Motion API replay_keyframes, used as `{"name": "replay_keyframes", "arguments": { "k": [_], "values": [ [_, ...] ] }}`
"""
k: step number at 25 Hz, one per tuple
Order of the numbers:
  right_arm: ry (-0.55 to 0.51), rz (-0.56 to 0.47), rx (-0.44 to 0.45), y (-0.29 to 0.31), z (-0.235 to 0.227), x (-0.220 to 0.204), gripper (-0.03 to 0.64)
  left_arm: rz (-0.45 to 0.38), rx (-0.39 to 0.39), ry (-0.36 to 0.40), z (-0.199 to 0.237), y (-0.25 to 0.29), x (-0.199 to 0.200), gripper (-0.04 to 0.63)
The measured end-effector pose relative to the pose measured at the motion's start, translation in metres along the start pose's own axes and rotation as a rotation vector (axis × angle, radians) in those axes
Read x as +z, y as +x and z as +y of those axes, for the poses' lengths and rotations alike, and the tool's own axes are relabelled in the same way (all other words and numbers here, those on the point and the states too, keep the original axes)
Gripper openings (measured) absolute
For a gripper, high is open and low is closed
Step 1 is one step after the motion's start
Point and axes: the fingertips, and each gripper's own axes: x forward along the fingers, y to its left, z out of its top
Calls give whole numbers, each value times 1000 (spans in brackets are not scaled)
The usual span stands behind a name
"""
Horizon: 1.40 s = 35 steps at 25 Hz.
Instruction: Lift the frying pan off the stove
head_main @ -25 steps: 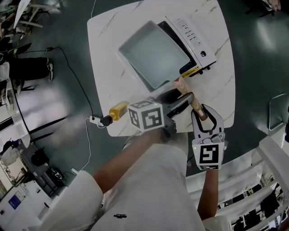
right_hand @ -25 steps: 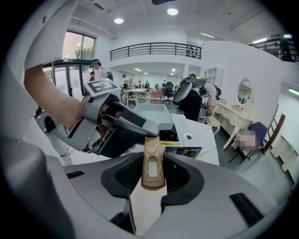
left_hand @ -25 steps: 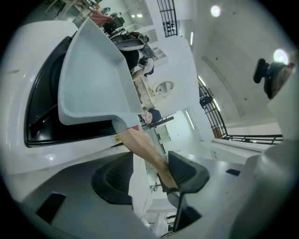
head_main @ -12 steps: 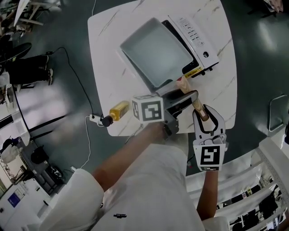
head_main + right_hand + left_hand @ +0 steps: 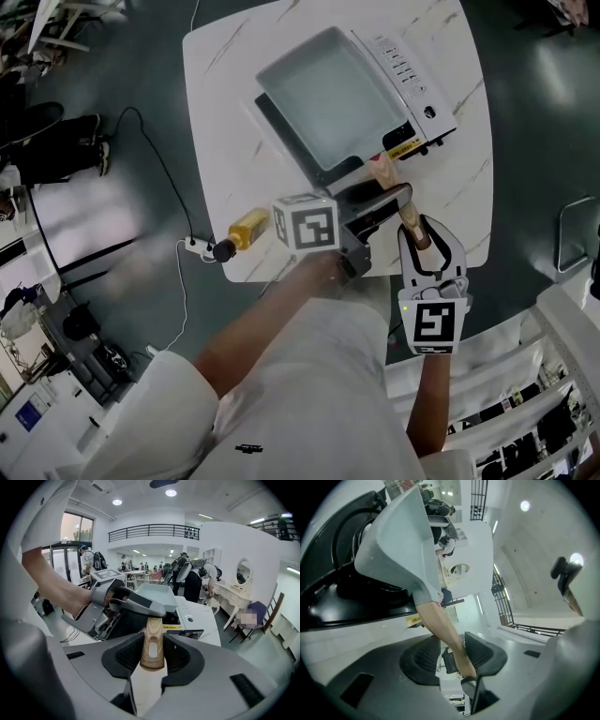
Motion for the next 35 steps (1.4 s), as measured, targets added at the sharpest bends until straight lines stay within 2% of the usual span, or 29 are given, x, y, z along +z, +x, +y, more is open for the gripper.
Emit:
{"name": "replay_keyframes", "arguments": {
  "k": [5,9,25,35],
  "values": [
    [13,-22,-14,-3,5,7,117,-3,-22,-6,-2,-5,1,153],
    [-12,-7,-45,-12,8,9,115,-8,-75,-4,-14,-8,0,152],
    [-50,-114,-150,-70,15,57,115,-21,-186,97,-95,-24,5,149],
    [-58,-210,-177,-99,35,93,115,-48,-199,158,-140,-53,12,150]
  ]
}}
